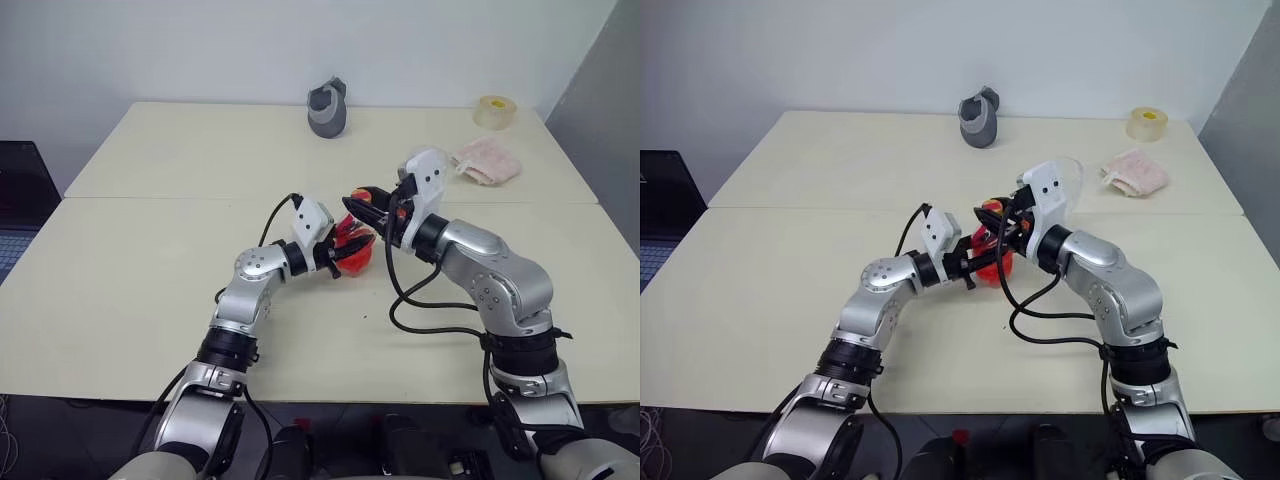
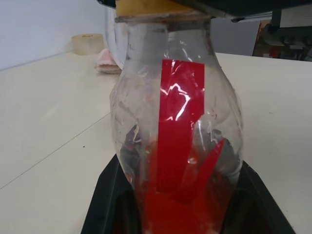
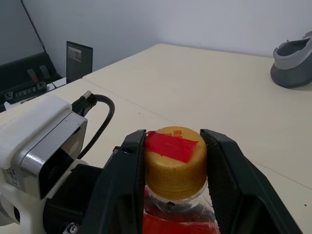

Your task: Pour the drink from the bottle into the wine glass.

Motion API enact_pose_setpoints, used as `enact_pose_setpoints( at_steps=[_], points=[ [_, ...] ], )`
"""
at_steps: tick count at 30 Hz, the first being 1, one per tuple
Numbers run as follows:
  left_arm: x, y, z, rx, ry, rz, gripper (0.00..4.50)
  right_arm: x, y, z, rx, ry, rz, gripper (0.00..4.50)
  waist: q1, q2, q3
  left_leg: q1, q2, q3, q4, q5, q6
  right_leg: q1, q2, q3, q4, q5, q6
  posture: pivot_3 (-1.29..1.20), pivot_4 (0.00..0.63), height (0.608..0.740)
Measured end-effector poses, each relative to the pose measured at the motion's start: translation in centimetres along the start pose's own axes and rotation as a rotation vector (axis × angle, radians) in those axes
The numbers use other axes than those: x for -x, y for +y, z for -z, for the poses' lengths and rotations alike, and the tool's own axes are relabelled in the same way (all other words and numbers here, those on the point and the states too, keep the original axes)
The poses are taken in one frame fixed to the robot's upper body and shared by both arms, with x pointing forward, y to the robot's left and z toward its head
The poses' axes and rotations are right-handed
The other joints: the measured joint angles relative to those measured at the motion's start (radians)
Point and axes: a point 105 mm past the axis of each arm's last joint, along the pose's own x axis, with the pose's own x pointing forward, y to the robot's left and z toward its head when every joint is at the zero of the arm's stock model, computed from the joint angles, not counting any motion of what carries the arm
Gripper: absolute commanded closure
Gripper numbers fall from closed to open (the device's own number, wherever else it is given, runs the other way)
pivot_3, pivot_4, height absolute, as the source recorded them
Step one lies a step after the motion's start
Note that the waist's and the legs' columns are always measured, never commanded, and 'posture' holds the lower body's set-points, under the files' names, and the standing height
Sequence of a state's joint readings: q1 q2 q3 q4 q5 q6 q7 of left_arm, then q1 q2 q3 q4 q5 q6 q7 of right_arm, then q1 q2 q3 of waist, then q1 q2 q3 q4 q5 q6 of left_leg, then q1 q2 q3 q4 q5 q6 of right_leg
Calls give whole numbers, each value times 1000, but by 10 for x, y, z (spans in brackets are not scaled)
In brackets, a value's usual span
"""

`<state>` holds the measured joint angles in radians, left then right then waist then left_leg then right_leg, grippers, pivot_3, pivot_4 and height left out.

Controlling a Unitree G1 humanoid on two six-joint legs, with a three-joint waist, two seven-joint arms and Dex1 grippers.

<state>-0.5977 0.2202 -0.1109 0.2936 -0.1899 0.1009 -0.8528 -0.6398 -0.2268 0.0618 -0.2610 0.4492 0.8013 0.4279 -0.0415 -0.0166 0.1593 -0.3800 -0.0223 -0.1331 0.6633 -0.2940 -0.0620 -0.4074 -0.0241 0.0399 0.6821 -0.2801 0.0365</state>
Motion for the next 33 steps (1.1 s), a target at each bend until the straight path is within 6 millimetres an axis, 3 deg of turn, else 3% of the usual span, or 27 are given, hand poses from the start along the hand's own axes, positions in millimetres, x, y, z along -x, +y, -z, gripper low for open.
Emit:
enact_pose_setpoints(
  at_steps=[7, 14, 23, 32, 33],
  points=[
    [11, -11, -7, 2, -26, 52, 3218, 9, 12, -5, 32, 17, -198, 3107, -1, 0, 0, 0, 0, 0, 0, -2, 3, 0, 0, 0, 0, 0, 0, 0, 150, 740],
    [46, -27, -17, 36, -4, 138, 3218, 6, 35, -11, 29, 28, -517, 3107, -16, 2, 1, 1, 1, 0, -1, -2, 4, 0, 1, 0, 0, 0, 0, 0, 150, 740],
    [56, -33, -23, 72, 10, 131, 3218, 2, 39, -14, 21, 9, -632, 3107, -9, 2, 1, 0, 0, -1, 0, -2, 3, 0, 0, 0, -1, 0, 0, 0, 150, 740],
    [52, -39, -23, 81, 5, 151, 3218, 9, 56, -17, 29, -10, -667, 157, -8, 3, 1, 0, 1, -1, 0, -2, 3, 0, -1, 0, -1, 0, 0, 0, 150, 740],
    [52, -37, -23, 81, 6, 143, 3218, 11, 57, -18, 30, -10, -660, 157, -8, 3, 2, 0, 1, -1, 0, -2, 3, 0, -1, 0, -1, 0, 0, 0, 150, 740]
  ],
)
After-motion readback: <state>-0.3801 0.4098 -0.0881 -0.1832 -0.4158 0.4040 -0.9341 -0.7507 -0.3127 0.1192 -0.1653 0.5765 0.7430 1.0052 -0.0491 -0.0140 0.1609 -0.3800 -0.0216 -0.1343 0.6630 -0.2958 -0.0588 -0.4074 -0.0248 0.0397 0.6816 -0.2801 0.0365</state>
